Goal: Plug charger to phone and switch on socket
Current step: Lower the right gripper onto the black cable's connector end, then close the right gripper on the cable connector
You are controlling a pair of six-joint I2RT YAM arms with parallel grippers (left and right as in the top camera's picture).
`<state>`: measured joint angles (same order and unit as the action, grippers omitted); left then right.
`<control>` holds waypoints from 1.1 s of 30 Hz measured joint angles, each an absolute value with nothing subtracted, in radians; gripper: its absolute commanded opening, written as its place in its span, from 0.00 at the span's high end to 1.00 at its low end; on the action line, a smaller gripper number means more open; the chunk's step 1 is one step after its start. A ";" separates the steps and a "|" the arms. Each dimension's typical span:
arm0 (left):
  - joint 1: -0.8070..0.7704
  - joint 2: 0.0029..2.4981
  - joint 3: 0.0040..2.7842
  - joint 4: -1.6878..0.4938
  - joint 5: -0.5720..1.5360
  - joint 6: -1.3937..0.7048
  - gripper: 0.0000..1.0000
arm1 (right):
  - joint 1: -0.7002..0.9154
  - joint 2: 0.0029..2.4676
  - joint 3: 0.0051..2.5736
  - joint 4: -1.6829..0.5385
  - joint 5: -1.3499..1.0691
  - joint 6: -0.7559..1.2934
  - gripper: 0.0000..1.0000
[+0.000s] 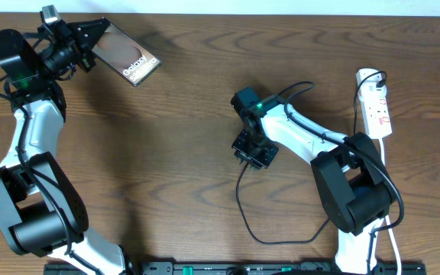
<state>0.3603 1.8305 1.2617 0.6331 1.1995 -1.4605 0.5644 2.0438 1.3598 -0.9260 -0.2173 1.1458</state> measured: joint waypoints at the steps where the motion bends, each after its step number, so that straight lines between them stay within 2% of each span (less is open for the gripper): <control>1: 0.360 1.831 1.262 0.633 1.200 -1.460 0.92 | 0.564 2.044 1.360 -0.926 -0.218 1.146 0.74; 5: 0.360 1.831 1.262 0.633 1.200 -1.460 0.93 | 0.564 2.044 1.360 -0.925 -0.221 1.146 0.76; 22: 0.360 1.831 1.262 0.633 1.200 -1.460 0.93 | 0.564 2.044 1.361 -0.905 -0.211 1.147 0.72; 33: 0.360 1.831 1.262 0.633 1.200 -1.460 0.93 | 0.564 2.044 1.364 -0.910 -0.183 1.146 0.76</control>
<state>0.3603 1.8305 1.2617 0.6331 1.1995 -1.4601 0.5640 2.0438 1.3643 -0.9100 -0.1825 1.1461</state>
